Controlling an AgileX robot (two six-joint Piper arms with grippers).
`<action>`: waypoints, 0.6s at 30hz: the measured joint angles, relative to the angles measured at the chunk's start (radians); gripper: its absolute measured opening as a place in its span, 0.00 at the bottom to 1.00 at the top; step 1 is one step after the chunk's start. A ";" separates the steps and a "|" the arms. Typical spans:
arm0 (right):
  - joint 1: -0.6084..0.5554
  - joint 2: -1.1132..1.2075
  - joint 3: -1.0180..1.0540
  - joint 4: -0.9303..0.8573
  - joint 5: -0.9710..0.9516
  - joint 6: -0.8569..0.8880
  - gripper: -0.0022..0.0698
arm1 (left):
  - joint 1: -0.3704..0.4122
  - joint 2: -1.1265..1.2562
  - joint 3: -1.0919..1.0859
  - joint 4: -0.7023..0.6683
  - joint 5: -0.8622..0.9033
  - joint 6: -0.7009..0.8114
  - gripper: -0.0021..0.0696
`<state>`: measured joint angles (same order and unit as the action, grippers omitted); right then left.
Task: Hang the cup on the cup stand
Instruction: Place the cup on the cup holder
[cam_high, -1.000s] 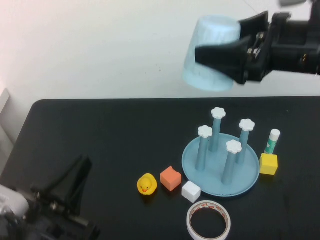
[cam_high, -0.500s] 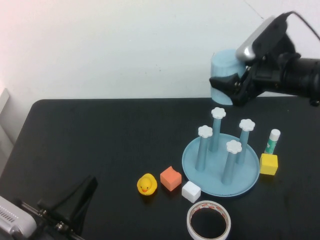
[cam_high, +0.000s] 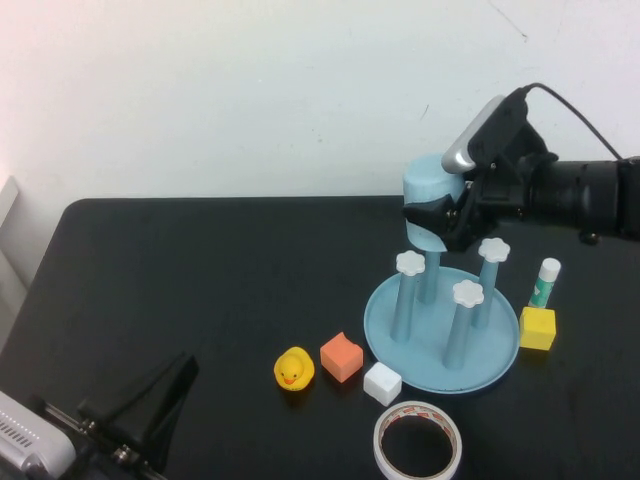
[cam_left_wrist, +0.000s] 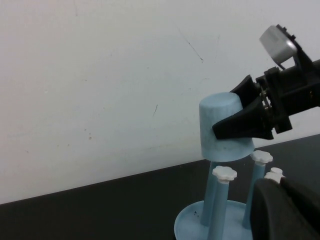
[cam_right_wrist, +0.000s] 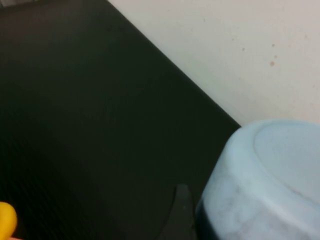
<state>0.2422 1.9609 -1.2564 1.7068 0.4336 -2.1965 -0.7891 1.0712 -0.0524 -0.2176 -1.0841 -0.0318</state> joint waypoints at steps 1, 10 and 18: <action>0.000 0.010 -0.007 0.000 0.000 -0.002 0.88 | 0.000 0.000 0.000 0.000 0.000 0.000 0.03; 0.000 0.069 -0.049 0.000 -0.013 -0.002 0.92 | 0.000 0.000 0.000 -0.026 0.004 0.047 0.03; -0.006 0.004 -0.051 0.000 -0.054 0.028 0.91 | 0.000 -0.044 0.000 -0.098 0.102 0.109 0.03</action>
<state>0.2360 1.9653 -1.3076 1.7068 0.3796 -2.1685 -0.7891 1.0271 -0.0524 -0.3160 -0.9824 0.0769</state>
